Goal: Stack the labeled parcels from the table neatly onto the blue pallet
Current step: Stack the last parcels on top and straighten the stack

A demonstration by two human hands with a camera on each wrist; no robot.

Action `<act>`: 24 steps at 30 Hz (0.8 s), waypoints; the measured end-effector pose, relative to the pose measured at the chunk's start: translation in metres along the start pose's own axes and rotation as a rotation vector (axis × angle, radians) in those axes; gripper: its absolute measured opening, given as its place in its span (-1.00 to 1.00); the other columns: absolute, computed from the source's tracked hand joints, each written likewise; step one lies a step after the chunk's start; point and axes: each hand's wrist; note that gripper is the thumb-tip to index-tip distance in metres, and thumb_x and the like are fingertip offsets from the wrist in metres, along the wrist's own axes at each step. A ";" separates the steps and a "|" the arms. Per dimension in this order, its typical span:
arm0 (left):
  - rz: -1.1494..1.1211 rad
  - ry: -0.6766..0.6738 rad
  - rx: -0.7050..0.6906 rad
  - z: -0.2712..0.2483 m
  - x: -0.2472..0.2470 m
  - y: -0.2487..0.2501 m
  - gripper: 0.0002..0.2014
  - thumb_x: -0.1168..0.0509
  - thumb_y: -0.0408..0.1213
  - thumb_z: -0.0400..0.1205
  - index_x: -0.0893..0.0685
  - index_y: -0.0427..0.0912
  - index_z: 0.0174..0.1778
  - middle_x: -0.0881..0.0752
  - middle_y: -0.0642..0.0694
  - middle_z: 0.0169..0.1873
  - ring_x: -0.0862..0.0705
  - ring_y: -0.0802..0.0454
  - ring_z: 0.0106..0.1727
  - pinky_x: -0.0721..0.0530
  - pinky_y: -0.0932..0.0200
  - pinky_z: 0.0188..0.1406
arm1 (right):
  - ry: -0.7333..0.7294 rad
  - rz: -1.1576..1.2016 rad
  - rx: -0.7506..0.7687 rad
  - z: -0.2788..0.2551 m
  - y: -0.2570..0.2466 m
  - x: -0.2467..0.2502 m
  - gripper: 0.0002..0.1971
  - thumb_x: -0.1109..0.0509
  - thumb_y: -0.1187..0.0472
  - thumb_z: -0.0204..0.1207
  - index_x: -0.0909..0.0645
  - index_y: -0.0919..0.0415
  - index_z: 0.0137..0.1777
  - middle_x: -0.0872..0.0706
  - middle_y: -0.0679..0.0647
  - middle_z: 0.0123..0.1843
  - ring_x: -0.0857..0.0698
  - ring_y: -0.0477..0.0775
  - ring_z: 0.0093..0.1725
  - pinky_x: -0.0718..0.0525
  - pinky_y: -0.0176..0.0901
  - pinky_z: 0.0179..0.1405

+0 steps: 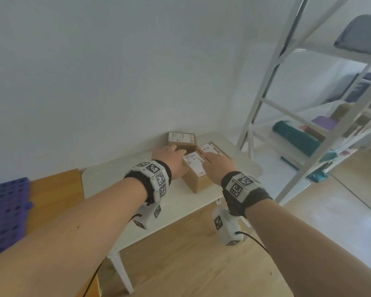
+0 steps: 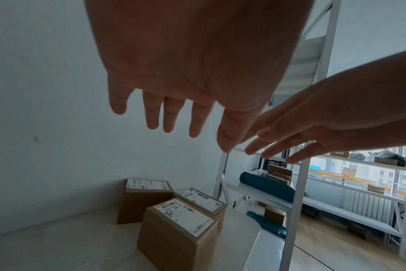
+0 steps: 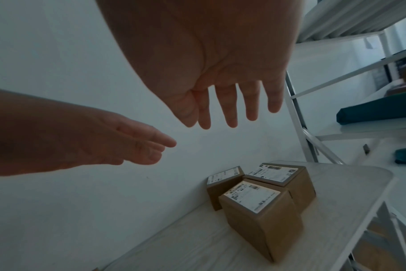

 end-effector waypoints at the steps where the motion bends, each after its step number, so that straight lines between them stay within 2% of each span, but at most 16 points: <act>1: -0.005 -0.005 -0.001 0.009 -0.004 0.004 -0.43 -0.11 0.03 0.65 -0.21 0.05 0.60 -0.25 -0.09 0.59 -0.30 -0.10 0.55 -0.32 -0.06 0.44 | -0.008 0.009 0.003 0.008 0.007 -0.002 -0.53 -0.08 0.06 0.61 -0.35 -0.11 0.54 -0.49 0.05 0.52 -0.48 0.20 0.45 -0.52 0.10 0.38; 4: -0.029 -0.038 0.010 0.035 -0.016 0.010 -0.46 -0.12 0.02 0.66 -0.25 0.03 0.58 -0.28 -0.09 0.57 -0.31 -0.09 0.54 -0.33 -0.07 0.43 | -0.041 0.040 -0.028 0.035 0.025 -0.010 -0.52 -0.07 0.09 0.59 -0.37 -0.07 0.52 -0.52 0.09 0.49 -0.54 0.19 0.37 -0.58 -0.04 0.23; 6: -0.035 -0.066 0.015 0.058 -0.022 0.011 -0.48 -0.11 0.03 0.66 -0.31 0.00 0.54 -0.34 -0.11 0.52 -0.38 -0.10 0.50 -0.39 -0.06 0.38 | -0.064 0.052 -0.059 0.054 0.035 -0.014 -0.55 -0.07 0.13 0.61 -0.41 0.01 0.50 -0.55 0.11 0.45 -0.58 0.16 0.31 -0.52 -0.18 0.07; 8: -0.062 -0.099 0.023 0.084 -0.027 0.010 -0.53 -0.12 0.03 0.64 -0.39 -0.02 0.46 -0.44 -0.11 0.40 -0.46 -0.10 0.40 -0.47 -0.05 0.28 | -0.087 0.047 -0.067 0.075 0.045 -0.016 -0.56 -0.07 0.16 0.64 -0.40 0.04 0.52 -0.53 0.11 0.48 -0.56 0.15 0.36 -0.48 -0.20 0.10; 10: -0.100 -0.126 0.037 0.112 -0.031 0.007 -0.55 -0.17 0.02 0.61 -0.42 -0.02 0.41 -0.47 -0.09 0.32 -0.50 -0.09 0.32 -0.52 -0.06 0.23 | -0.094 0.033 -0.056 0.096 0.053 -0.017 -0.59 -0.07 0.14 0.67 -0.43 0.01 0.50 -0.52 0.10 0.49 -0.53 0.16 0.41 -0.48 -0.11 0.27; 12: -0.122 -0.147 0.058 0.138 -0.037 0.002 -0.50 -0.18 0.02 0.61 -0.37 -0.02 0.47 -0.44 -0.09 0.37 -0.48 -0.09 0.36 -0.50 -0.10 0.28 | -0.115 0.027 -0.048 0.119 0.057 -0.017 -0.61 -0.07 0.12 0.68 -0.44 -0.01 0.48 -0.54 0.09 0.47 -0.54 0.16 0.39 -0.49 -0.08 0.30; 18: -0.232 -0.212 0.130 0.200 -0.061 -0.020 -0.38 -0.19 0.02 0.63 -0.22 -0.03 0.61 -0.32 -0.11 0.54 -0.42 -0.10 0.49 -0.49 -0.06 0.38 | -0.198 0.002 -0.036 0.180 0.057 -0.029 -0.63 -0.05 0.11 0.70 -0.49 0.05 0.43 -0.59 0.10 0.42 -0.58 0.17 0.33 -0.54 -0.09 0.21; 21: -0.385 -0.249 0.203 0.220 -0.077 -0.026 -0.33 -0.23 -0.01 0.63 -0.19 -0.11 0.63 -0.31 -0.17 0.56 -0.37 -0.15 0.53 -0.42 -0.12 0.46 | -0.266 -0.028 -0.033 0.200 0.059 -0.045 -0.64 -0.05 0.16 0.69 -0.53 0.05 0.39 -0.63 0.13 0.36 -0.64 0.16 0.22 -0.61 -0.10 0.09; 24: -0.590 -0.279 0.309 0.230 -0.090 -0.026 -0.30 -0.25 -0.08 0.64 -0.12 -0.16 0.65 -0.27 -0.21 0.59 -0.35 -0.18 0.55 -0.40 -0.04 0.48 | -0.330 -0.057 -0.025 0.211 0.063 -0.053 -0.63 -0.01 0.21 0.70 -0.50 0.14 0.41 -0.62 0.18 0.33 -0.62 0.19 0.23 -0.57 -0.12 0.10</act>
Point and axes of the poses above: each hand's wrist, its own z-axis towards the middle knuckle, its own x-axis out of the back of the hand, y = z × x
